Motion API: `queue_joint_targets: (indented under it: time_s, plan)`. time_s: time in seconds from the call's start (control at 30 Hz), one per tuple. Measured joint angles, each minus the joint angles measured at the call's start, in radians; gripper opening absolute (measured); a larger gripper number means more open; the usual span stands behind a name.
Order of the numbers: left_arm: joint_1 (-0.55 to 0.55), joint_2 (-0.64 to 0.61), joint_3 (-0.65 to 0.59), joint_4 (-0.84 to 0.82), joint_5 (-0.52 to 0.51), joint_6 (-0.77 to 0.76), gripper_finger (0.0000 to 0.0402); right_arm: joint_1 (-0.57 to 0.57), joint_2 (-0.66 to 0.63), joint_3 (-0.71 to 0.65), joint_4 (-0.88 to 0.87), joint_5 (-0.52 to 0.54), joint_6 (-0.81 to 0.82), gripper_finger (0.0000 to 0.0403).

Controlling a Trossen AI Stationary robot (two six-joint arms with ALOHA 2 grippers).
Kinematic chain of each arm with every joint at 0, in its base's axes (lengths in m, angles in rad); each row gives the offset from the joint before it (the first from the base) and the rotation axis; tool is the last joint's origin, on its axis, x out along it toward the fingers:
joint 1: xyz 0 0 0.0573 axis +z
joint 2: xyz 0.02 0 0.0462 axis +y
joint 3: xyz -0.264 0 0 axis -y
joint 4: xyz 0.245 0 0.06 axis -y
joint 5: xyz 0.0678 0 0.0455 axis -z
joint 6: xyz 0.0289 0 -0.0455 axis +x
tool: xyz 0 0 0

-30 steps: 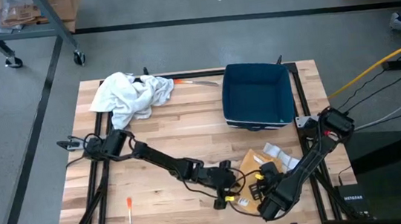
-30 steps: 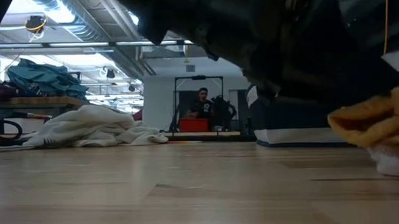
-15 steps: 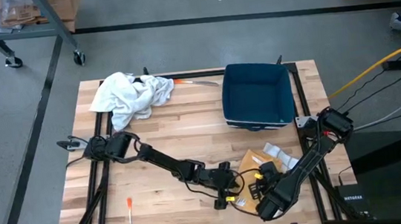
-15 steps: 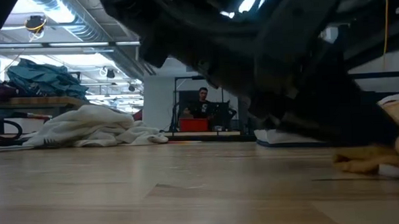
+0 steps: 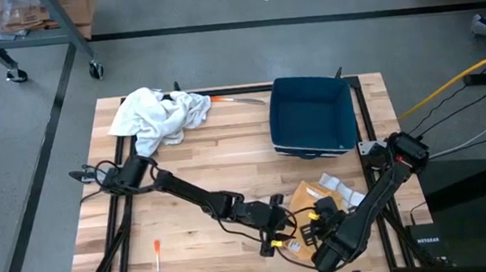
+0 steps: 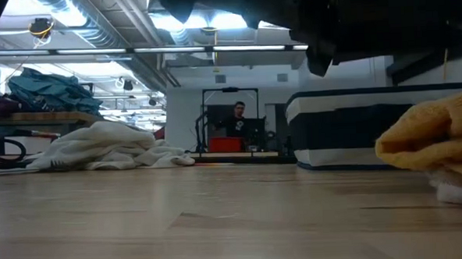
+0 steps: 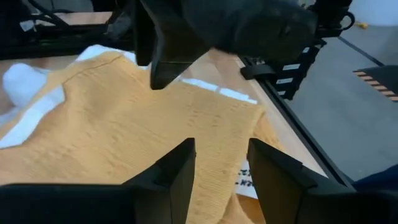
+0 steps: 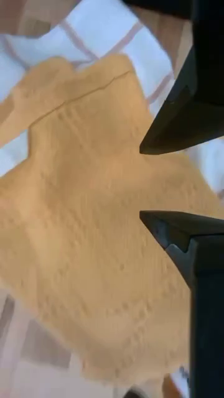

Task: Fold towel
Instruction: Stack the yellow towel on top of the white-and-brown checkered towel, then fold the white-and-gray checkered towel

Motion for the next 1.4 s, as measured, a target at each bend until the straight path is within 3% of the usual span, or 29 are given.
queue_joint_targets:
  time_s: [0.3, 0.63, 0.97, 1.17, 1.4]
  plan:
    - [-0.036, 0.056, 0.001, 0.000, 0.001, 0.024, 0.0141, 0.000, 0.001, -0.006, 0.062, 0.135, -0.004, 0.0161]
    - [-0.047, 0.134, 0.001, 0.001, 0.000, 0.022, 0.0141, 0.000, 0.051, -0.007, 0.227, 0.126, -0.008, 0.0161]
    - [-0.045, 0.090, 0.000, -0.011, 0.000, -0.016, 0.0141, 0.001, 0.119, -0.007, 0.273, 0.128, -0.009, 0.0161]
    - [-0.045, -0.017, 0.001, -0.047, -0.001, -0.009, 0.0141, 0.000, 0.114, 0.072, 0.147, 0.242, -0.009, 0.0161]
    - [-0.027, -0.187, 0.001, -0.232, -0.063, 0.126, 0.0141, -0.001, 0.111, 0.232, -0.182, 0.335, -0.013, 0.0161]
